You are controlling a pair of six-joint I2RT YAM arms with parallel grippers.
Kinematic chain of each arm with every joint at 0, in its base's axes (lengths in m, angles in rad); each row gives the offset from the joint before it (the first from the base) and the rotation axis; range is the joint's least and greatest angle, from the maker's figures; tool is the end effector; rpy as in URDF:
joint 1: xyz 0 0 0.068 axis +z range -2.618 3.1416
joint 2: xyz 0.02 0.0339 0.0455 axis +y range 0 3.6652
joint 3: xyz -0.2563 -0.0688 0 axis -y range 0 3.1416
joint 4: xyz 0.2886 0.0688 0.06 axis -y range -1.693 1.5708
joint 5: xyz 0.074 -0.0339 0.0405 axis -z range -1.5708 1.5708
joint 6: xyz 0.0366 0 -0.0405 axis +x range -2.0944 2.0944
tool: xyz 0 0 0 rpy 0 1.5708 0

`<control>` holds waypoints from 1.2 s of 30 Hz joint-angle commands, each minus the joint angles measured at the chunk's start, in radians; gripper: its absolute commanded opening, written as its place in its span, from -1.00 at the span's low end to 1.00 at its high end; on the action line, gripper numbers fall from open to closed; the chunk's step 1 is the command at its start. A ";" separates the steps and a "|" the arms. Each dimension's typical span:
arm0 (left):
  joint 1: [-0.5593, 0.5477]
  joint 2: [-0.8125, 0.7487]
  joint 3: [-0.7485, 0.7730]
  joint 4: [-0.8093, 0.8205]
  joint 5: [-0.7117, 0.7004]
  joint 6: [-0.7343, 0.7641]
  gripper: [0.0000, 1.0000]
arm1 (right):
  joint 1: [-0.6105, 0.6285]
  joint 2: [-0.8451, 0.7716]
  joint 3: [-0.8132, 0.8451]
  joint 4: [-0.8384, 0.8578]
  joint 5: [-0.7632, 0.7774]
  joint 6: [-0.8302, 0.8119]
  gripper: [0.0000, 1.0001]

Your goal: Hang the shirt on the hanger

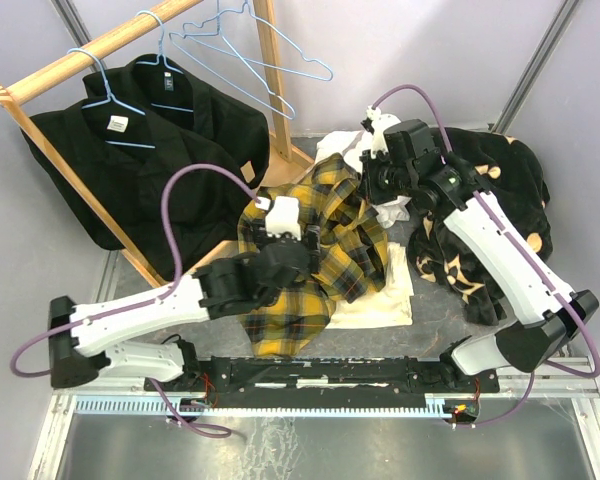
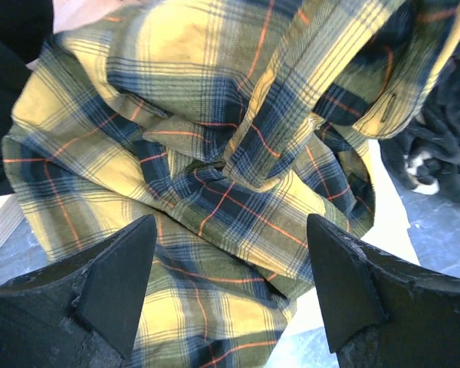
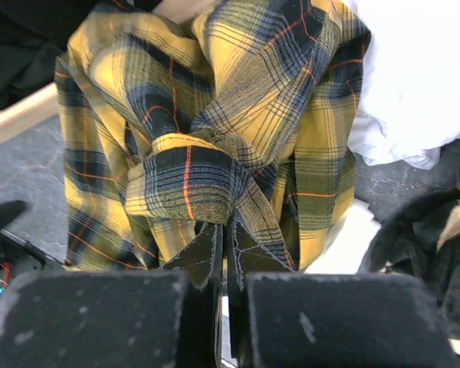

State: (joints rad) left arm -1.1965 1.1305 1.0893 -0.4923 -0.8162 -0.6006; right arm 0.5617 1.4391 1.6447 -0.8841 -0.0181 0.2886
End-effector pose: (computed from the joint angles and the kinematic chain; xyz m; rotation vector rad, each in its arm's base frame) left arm 0.1297 -0.2573 0.3430 0.1086 1.9380 -0.3342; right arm 0.2897 0.1831 0.4158 -0.3220 2.2703 0.4713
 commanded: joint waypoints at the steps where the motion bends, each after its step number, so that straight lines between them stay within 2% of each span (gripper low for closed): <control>1: -0.009 0.076 -0.011 0.205 -0.112 0.012 0.71 | -0.004 -0.005 0.091 0.060 -0.041 0.092 -1.00; 6: -0.009 0.146 -0.012 0.255 -0.232 -0.002 0.71 | -0.004 0.001 0.128 0.058 -0.065 0.107 -1.00; 12: -0.009 0.177 -0.058 0.404 -0.226 0.001 0.70 | -0.004 0.009 0.148 0.057 -0.083 0.117 -1.00; 18: 0.042 0.257 -0.049 0.448 -0.256 0.029 0.65 | -0.003 -0.005 0.159 0.064 -0.117 0.142 -1.00; 24: 0.148 0.283 -0.054 0.398 -0.241 0.030 0.44 | -0.005 -0.019 0.228 0.023 -0.124 0.134 -1.00; 29: 0.221 0.171 -0.110 0.360 -0.234 0.039 0.27 | -0.005 -0.050 0.238 -0.014 -0.079 0.096 -1.00; 36: 0.339 0.052 -0.169 0.374 -0.104 0.095 -0.04 | -0.005 -0.115 0.166 0.017 -0.102 0.086 -1.00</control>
State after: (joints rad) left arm -0.9089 1.2316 0.9421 -0.1257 -0.9581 -0.5629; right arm 0.5613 1.4002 1.8263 -0.9180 -0.1200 0.3923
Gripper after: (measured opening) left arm 0.525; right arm 0.009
